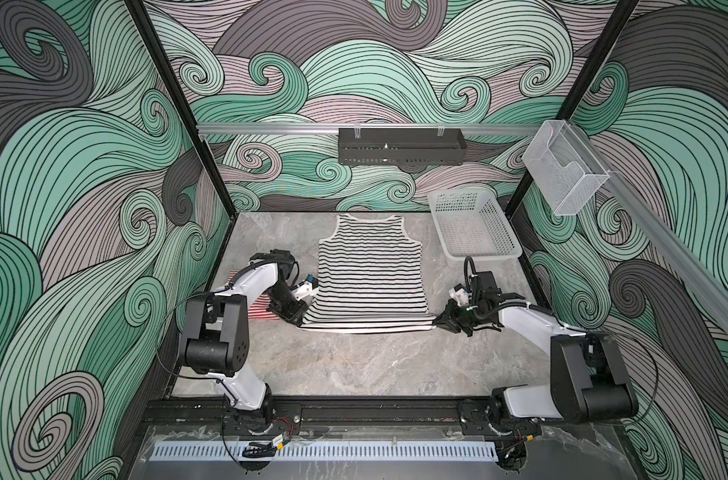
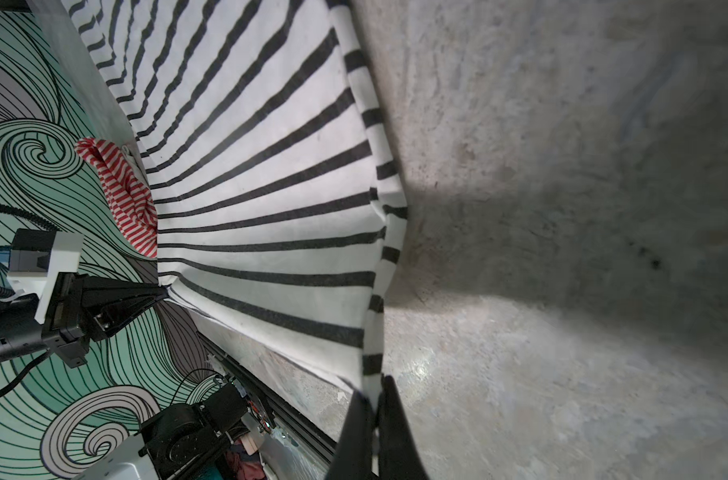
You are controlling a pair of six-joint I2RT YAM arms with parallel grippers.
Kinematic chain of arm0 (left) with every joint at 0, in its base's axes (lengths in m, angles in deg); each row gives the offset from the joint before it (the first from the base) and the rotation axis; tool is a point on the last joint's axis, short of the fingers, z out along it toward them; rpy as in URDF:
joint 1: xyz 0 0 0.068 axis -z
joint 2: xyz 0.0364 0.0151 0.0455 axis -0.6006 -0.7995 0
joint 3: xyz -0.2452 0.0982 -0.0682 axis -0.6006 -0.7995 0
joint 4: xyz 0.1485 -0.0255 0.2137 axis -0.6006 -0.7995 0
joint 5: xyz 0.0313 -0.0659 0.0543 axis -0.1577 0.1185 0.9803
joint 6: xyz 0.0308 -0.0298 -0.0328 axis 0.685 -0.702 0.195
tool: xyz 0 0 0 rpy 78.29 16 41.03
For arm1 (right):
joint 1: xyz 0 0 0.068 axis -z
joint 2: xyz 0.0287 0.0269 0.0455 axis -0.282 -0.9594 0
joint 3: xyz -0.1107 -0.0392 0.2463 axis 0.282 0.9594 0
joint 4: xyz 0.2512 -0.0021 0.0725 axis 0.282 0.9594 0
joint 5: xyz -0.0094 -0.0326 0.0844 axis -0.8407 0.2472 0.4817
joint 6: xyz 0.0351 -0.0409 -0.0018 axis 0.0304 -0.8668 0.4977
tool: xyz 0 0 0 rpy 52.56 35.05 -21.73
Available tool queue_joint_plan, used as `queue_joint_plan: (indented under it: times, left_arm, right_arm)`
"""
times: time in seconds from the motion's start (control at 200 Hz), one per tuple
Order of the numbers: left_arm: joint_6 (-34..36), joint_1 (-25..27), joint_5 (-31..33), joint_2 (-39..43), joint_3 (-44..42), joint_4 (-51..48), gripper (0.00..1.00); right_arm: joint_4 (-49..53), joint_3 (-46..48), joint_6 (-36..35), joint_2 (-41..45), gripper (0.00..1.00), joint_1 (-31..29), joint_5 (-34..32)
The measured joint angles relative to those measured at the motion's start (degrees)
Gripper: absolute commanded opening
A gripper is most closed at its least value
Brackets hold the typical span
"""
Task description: Fold and stack the tank tops
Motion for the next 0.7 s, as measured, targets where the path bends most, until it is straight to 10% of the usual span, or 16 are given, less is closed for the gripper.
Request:
queue_joint_plan:
  times: [0.125, 0.395, 0.701]
  left_arm:
    - [0.7, 0.7, 1.2, -1.3, -0.6, -0.4, 0.00]
    - [1.9, 2.3, 4.6, -3.8, -2.4, -2.5, 0.29]
    - [0.4, 2.3, 10.1, -0.4, 1.9, -2.3, 0.33]
  right_arm:
    - [1.2, 2.3, 0.0, 2.9, 0.00, -0.5, -0.6]
    - [5.4, 4.2, -0.3, 6.1, 0.37, -2.7, -4.8]
    - [11.5, -2.2, 2.0, 9.7, 0.29, -14.7, -15.3]
